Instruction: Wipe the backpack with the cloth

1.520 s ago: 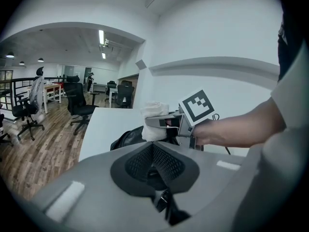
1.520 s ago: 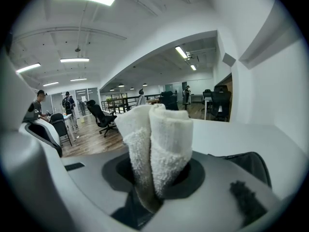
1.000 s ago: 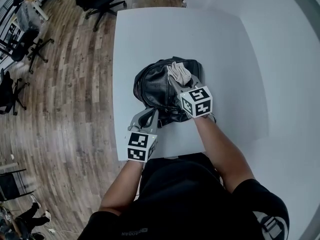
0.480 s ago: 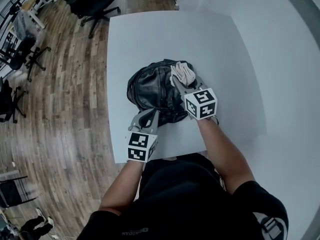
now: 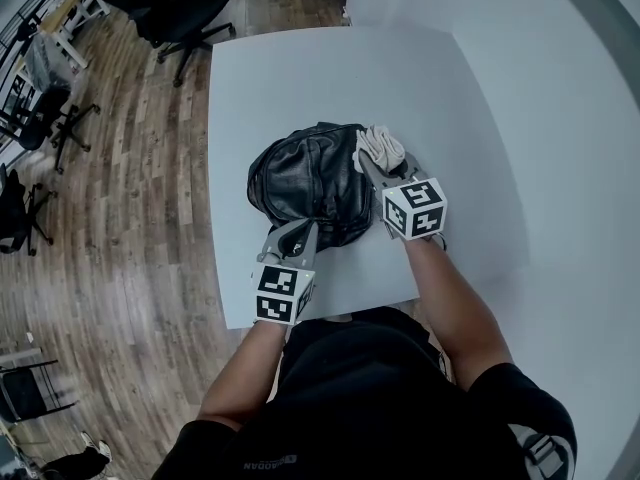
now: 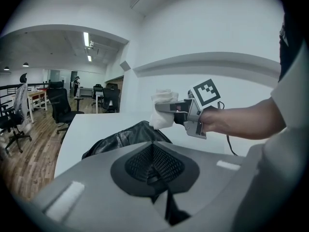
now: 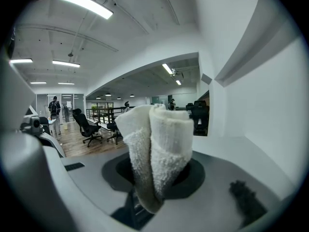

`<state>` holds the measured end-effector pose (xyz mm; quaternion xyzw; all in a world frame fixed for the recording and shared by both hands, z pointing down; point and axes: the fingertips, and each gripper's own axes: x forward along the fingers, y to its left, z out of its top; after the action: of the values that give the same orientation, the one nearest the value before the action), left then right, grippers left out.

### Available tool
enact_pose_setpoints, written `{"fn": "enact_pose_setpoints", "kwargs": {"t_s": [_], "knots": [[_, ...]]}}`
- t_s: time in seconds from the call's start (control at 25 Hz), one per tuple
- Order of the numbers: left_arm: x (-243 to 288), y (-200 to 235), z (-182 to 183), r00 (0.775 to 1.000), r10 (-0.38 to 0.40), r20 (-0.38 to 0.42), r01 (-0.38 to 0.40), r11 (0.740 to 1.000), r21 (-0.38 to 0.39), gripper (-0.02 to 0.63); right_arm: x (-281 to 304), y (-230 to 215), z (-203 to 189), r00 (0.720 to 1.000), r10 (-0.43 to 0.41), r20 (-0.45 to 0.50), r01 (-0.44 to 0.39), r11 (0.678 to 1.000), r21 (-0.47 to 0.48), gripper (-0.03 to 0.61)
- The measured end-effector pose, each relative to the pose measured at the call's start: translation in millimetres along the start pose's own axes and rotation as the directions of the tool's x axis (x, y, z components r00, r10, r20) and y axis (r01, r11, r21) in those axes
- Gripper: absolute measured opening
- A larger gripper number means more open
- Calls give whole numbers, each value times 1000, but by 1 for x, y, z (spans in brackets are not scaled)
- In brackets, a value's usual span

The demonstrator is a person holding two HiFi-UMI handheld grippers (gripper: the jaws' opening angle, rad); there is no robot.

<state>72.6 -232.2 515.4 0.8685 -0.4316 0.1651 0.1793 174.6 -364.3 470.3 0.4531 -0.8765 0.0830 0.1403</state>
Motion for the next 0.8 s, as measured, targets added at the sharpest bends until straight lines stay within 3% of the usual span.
{"fn": "enact_pose_setpoints", "kwargs": {"t_s": [0.36,0.8], "knots": [[-1,-7,1,1000,-7,-2,7,1000,16,6,-17,-17,-2,999,-36,1,36,999,-1,110],[-14,0,0,1000,7,5,-7,1000,6,6,-15,-1,12,1000,-19,19,20,1000,-12,110]]}}
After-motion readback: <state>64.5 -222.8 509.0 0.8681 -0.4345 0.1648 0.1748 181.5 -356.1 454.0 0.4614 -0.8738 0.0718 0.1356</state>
